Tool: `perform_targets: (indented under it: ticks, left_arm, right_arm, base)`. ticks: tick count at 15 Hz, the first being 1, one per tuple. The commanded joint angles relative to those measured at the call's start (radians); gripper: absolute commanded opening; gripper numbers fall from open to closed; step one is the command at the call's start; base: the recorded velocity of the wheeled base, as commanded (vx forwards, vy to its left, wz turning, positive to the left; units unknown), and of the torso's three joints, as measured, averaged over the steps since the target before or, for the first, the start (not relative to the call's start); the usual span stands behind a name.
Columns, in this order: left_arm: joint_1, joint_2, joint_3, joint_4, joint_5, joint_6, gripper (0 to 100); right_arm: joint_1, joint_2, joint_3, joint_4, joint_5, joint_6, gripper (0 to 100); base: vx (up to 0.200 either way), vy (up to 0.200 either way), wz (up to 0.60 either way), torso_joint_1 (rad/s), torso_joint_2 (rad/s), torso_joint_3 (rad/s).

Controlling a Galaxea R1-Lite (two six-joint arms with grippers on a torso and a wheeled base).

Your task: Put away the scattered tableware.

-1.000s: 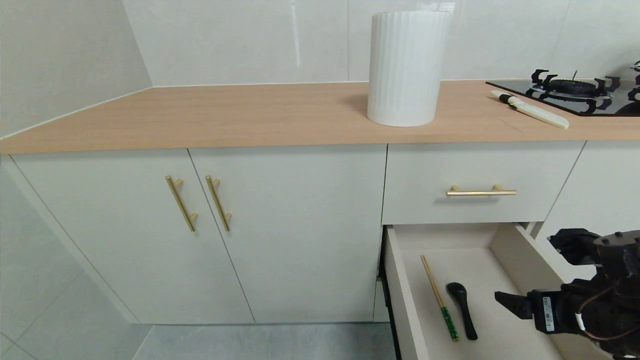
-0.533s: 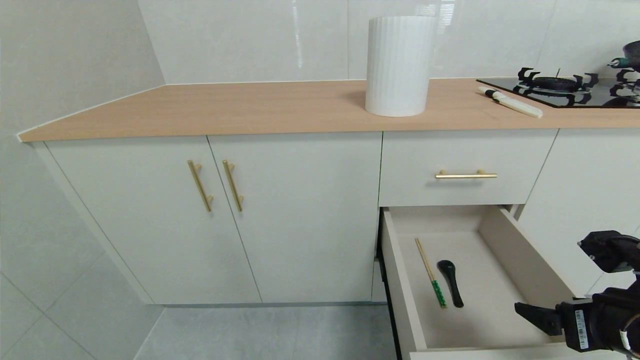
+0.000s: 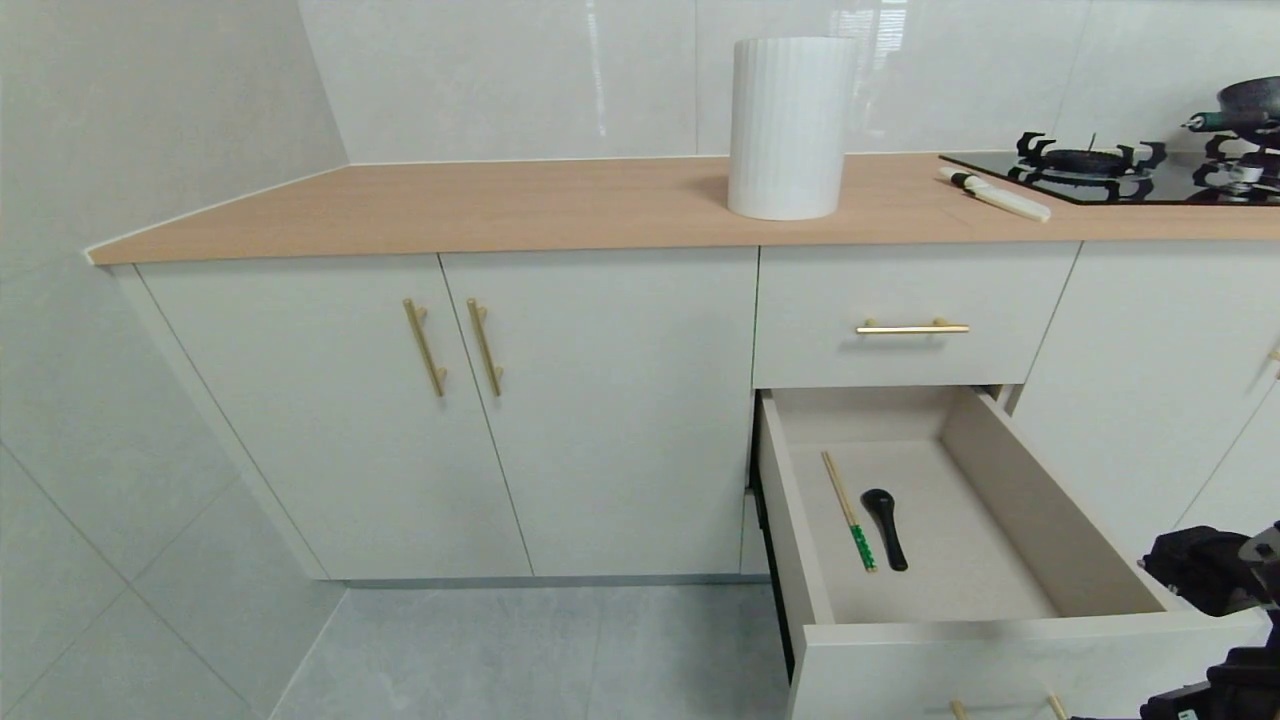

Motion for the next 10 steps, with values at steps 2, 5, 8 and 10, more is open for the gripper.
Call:
perform_targets:
  ticks: [2, 5, 8, 10]
  left_arm:
    - [0.000, 0.000, 0.000, 0.000, 0.001, -0.001, 100]
    - [0.000, 0.000, 0.000, 0.000, 0.001, -0.001, 100]
    - [0.000, 0.000, 0.000, 0.000, 0.001, -0.001, 100]
    - [0.000, 0.000, 0.000, 0.000, 0.001, -0.001, 100]
  right_arm:
    - [0.017, 0.080, -0.026, 0.019, 0.020, 0.022, 100]
    - [0.016, 0.219, -0.025, 0.011, 0.046, 0.076, 100]
    - [0.016, 0.398, -0.008, -0.129, 0.043, 0.139, 100]
    - [0.013, 0.406, 0.046, -0.285, 0.043, 0.141, 100]
  base:
    - [0.000, 0.000, 0.00, 0.000, 0.00, 0.000]
    - [0.000, 0.000, 0.00, 0.000, 0.00, 0.000]
    - [0.000, 0.000, 0.00, 0.000, 0.00, 0.000]
    - [0.000, 0.000, 0.00, 0.000, 0.00, 0.000]
